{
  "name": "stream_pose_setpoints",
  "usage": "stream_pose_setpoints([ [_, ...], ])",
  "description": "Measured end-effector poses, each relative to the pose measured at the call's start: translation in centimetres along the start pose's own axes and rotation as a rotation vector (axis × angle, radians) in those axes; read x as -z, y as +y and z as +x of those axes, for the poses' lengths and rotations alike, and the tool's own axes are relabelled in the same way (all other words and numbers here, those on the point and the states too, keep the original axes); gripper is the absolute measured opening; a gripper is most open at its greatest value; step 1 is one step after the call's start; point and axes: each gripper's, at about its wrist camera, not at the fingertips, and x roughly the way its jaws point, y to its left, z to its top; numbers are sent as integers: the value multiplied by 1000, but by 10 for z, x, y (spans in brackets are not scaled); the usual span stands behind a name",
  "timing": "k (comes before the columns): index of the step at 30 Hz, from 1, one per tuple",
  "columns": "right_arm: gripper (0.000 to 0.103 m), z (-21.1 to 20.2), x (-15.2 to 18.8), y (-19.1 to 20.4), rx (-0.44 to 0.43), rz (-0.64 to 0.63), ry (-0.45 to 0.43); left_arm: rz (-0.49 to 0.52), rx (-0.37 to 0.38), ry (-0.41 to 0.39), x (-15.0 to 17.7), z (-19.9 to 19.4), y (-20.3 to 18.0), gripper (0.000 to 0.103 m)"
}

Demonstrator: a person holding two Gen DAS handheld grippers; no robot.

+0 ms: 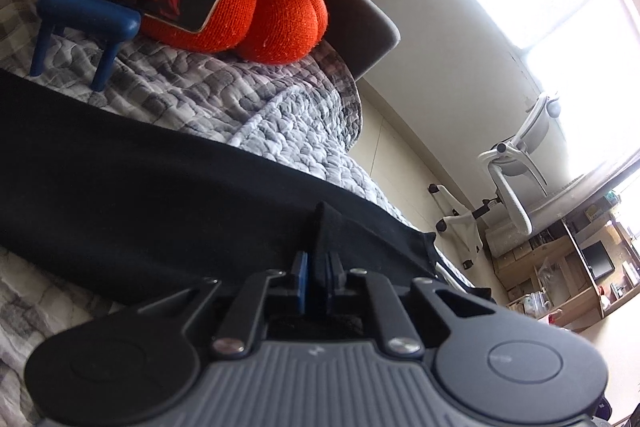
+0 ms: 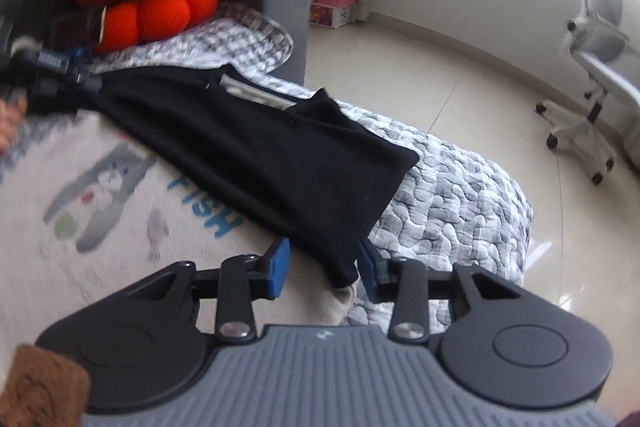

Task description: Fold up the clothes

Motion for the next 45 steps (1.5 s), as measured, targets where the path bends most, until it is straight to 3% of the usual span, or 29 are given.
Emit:
stream_pose_setpoints([
  [4,41,16,-1,-37,-82,365,22,-1,15,-11,0,-6,-1,29],
  [6,41,26,5,-44,-105,462,61,1,18,-18,0,-8,-1,34],
  [7,24,29,7,-41,-74,436,72,3,16,-19,0,-8,-1,34],
  [8,16,32,9,-35,-30,386,80,10,12,-21,0,-8,-2,34],
  [14,12,29,4,-5,69,164,65,123,-21,13,8,-1,-18,34],
  [16,17,37,7,0,93,100,61,165,-56,16,12,3,-22,33],
  [19,23,34,-1,-4,103,137,83,188,-79,5,11,1,-23,33],
  [27,36,-31,-19,-4,-36,230,-56,213,-134,-37,7,-11,-18,33],
  [34,38,-79,-23,15,-75,212,-163,235,-168,-58,8,-23,-20,35],
  [41,41,-112,-18,36,-142,179,-270,188,-214,-88,4,-49,0,36],
  [45,42,-120,-13,48,-184,168,-293,208,-294,-84,1,-55,18,42],
])
